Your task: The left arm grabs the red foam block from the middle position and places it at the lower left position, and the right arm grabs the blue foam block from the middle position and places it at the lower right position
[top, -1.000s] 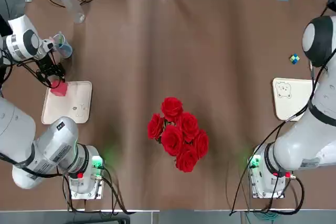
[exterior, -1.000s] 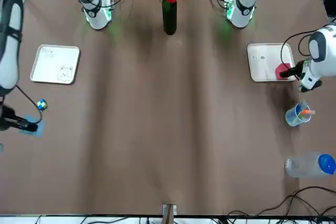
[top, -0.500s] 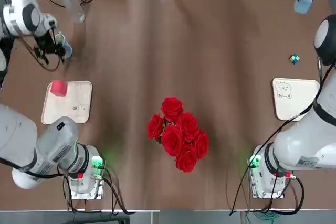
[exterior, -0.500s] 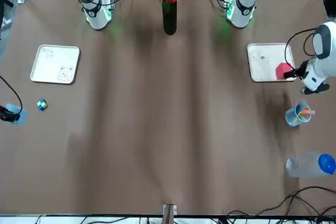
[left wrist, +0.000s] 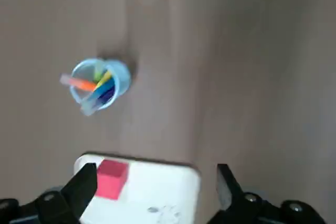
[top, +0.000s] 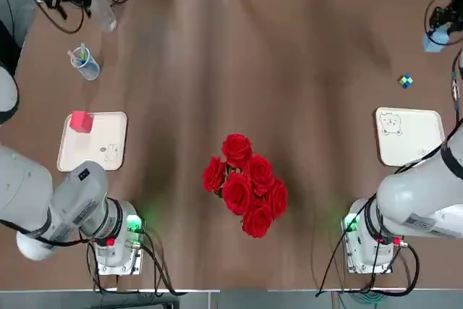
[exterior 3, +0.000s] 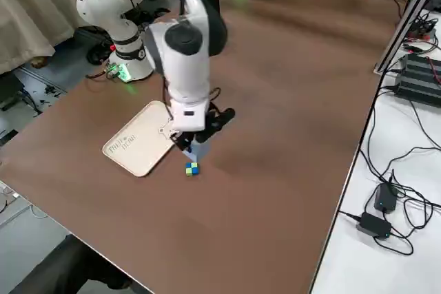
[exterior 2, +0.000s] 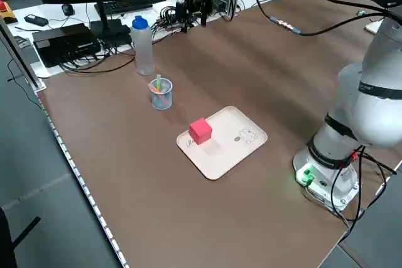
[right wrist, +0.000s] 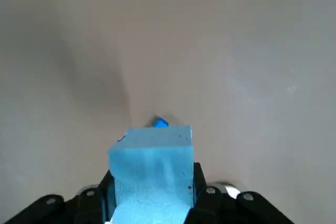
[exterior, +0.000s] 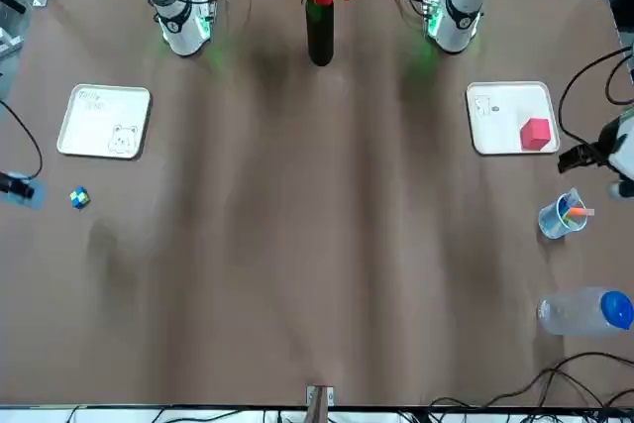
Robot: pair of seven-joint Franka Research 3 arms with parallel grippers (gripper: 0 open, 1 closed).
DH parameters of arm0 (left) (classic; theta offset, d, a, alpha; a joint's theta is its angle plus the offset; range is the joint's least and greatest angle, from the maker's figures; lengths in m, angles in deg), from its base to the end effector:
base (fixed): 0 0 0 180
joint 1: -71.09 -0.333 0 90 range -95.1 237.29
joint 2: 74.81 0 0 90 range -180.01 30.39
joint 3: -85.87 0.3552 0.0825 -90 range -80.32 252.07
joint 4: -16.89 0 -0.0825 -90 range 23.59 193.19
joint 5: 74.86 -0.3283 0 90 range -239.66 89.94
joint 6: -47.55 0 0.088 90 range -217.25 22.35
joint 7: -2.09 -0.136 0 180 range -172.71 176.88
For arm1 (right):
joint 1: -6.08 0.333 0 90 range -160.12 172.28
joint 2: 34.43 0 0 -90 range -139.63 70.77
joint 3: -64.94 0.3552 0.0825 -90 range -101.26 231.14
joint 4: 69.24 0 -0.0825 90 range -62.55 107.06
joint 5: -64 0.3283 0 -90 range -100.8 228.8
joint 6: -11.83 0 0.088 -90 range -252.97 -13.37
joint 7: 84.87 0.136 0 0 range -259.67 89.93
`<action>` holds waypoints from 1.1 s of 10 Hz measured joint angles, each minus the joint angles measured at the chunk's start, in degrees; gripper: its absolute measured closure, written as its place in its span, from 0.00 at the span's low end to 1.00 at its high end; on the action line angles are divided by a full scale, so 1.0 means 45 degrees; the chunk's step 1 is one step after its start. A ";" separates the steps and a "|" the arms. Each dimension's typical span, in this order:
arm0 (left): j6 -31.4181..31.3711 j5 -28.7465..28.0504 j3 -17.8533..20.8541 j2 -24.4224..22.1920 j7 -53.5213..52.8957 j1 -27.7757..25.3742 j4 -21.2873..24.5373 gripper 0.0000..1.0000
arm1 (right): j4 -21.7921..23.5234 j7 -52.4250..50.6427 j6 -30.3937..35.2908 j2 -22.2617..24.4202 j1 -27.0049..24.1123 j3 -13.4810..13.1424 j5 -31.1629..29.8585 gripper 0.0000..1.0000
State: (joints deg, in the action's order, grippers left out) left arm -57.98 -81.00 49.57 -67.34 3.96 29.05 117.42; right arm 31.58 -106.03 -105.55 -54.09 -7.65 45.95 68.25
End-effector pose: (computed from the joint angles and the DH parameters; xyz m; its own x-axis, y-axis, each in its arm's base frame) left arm 0.5376 0.0827 0.5246 0.9942 0.1066 -0.0164 0.1061 -0.9940 -0.0262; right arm 0.5194 -0.3032 0.4132 0.9744 -0.2197 -0.0479 -0.2184 -0.9754 0.0298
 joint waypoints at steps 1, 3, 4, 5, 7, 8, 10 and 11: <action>0.0141 0.0112 -0.0011 0.0118 0.0627 0.0749 -0.0485 0.00 | 0.0591 -0.0657 -0.0523 0.0190 -0.0298 0.0001 0.0000 0.42; 0.0829 0.0139 0.1371 0.0121 0.1727 0.3431 -0.1064 0.00 | 0.2085 -0.1727 -0.1975 0.0434 -0.0604 -0.0053 0.0000 0.42; 0.1504 0.0165 0.2969 0.0098 0.1895 0.5438 -0.1573 0.00 | 0.2730 -0.2104 -0.2561 0.0492 -0.0660 -0.0143 -0.0001 0.42; 0.2138 0.0375 0.4279 0.0037 0.1934 0.7039 -0.2200 0.00 | 0.3297 -0.2573 -0.3021 0.0579 -0.0686 -0.0341 -0.0003 0.42; 0.2689 0.0678 0.5678 -0.0268 0.2089 0.8833 -0.2900 0.00 | 0.4471 -0.3742 -0.4052 0.0750 -0.0886 -0.0744 -0.0003 0.42; 0.2740 0.0762 0.5784 -0.0463 0.2098 0.9015 -0.2954 0.00 | 0.5038 -0.4071 -0.4470 0.0786 -0.1044 -0.0789 -0.0003 0.42; 0.2765 0.0959 0.5793 -0.0642 0.2092 0.9017 -0.2961 0.00 | 0.5817 -0.4214 -0.4712 0.1007 -0.1104 -0.0785 -0.0003 0.42; 0.2769 0.0998 0.5829 -0.0641 0.2070 0.9006 -0.2963 0.00 | 0.6134 -0.4372 -0.4770 0.1227 -0.1118 -0.0792 -0.0003 0.42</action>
State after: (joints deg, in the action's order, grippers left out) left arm -45.52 -76.51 75.80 -70.23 13.28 69.58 104.09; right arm 59.19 -125.71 -127.01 -48.57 -12.68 42.39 68.23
